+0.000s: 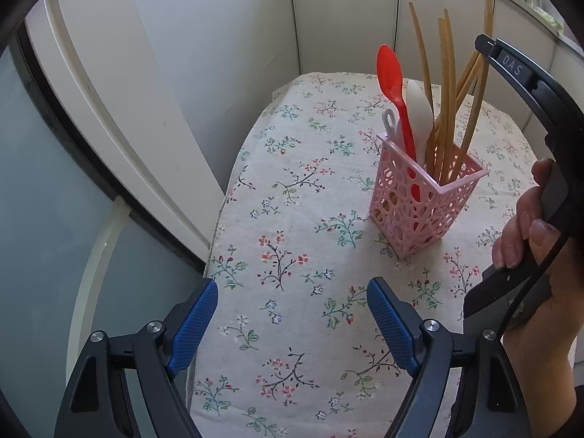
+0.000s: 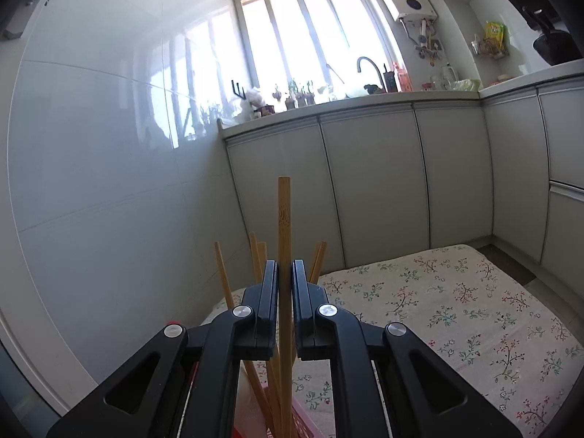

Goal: Organize utensils

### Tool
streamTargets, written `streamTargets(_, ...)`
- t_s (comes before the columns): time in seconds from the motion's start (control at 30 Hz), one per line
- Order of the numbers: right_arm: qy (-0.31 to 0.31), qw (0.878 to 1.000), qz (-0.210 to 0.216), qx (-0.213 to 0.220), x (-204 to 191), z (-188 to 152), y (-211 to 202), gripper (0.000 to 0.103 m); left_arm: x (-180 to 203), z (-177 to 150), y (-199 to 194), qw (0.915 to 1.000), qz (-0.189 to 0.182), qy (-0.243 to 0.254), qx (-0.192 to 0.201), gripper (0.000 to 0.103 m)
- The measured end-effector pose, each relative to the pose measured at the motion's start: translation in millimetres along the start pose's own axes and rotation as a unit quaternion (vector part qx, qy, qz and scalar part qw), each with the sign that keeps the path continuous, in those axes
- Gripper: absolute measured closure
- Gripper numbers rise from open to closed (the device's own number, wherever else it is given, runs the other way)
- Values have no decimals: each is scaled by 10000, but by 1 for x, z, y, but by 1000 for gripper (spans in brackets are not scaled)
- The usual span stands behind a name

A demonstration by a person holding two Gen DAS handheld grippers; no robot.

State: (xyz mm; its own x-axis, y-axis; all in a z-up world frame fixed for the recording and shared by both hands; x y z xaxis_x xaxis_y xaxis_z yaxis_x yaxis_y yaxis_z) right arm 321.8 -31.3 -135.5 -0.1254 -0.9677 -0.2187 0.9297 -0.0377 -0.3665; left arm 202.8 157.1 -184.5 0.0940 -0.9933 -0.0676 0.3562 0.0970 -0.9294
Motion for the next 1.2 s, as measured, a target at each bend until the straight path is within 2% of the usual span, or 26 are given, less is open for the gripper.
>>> streamTargets(0.17, 29, 9995, -4, -322, 8, -10, -1, 95, 2, 3, 0, 9999, -67, -68, 73, 18)
streamTargets(0.3, -8, 9975, 196, -685, 10, -12, -6, 93, 6, 5, -4, 9996, -216, -113, 151, 18)
streamTargets(0.37, -80, 9961, 334, -811, 9, -9, -13, 80, 9, 6, -8, 9993, -293, -116, 202, 18)
streamTargets(0.43, -114, 9959, 438, -783, 11, -1, -24, 56, 11, 6, -11, 9991, -337, -126, 234, 18)
streamTargets(0.6, -192, 9950, 505, -837, 21, 18, -61, 51, 12, 6, -20, 9981, -465, -236, 316, 18)
streamTargets(0.67, -191, 9944, 433, -944, 30, 23, -78, 50, 14, 5, -25, 9976, -535, -290, 335, 18)
streamTargets(0.73, -160, 9934, 292, -1094, 43, 26, -96, 40, 16, 3, -33, 9969, -600, -343, 369, 18)
streamTargets(0.83, -71, 9903, -32, -1389, 66, 27, -125, 34, 24, -2, -49, 9956, -726, -347, 488, 16)
streamTargets(0.9, -54, 9827, -409, -1803, 82, 24, -140, 30, 30, -8, -62, 9950, -741, -399, 541, 13)
streamTargets(0.97, -2, 9754, -551, -2137, 96, 18, -162, 27, 37, -15, -78, 9943, -726, -396, 669, 12)
streamTargets(1.03, -66, 9715, -697, -2265, 108, 11, -187, 14, 45, -22, -95, 9941, -624, -261, 847, 5)
streamTargets(1.13, -294, 9683, -995, -2271, 121, 9, -222, 5, 53, -34, -121, 9925, -463, -144, 1121, 0)
streamTargets(1.2, -351, 9650, -1121, -2346, 130, 8, -240, 2, 60, -44, -134, 9915, -440, -57, 1222, 0)
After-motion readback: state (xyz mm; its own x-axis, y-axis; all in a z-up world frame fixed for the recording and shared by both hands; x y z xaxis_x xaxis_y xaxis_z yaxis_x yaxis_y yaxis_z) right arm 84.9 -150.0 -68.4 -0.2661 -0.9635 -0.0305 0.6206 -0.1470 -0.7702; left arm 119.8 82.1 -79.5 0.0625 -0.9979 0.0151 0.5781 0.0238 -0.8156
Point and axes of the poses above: each gripper's, at about its wrist camera, not at the fingertips, and y roughly the way its jaws point, x to its right, z to its top, the point moved 7 cm from there along y, roughly the way its jaws point, and after that the axes turned 8 degrees about -x, right-handed, at the moved point
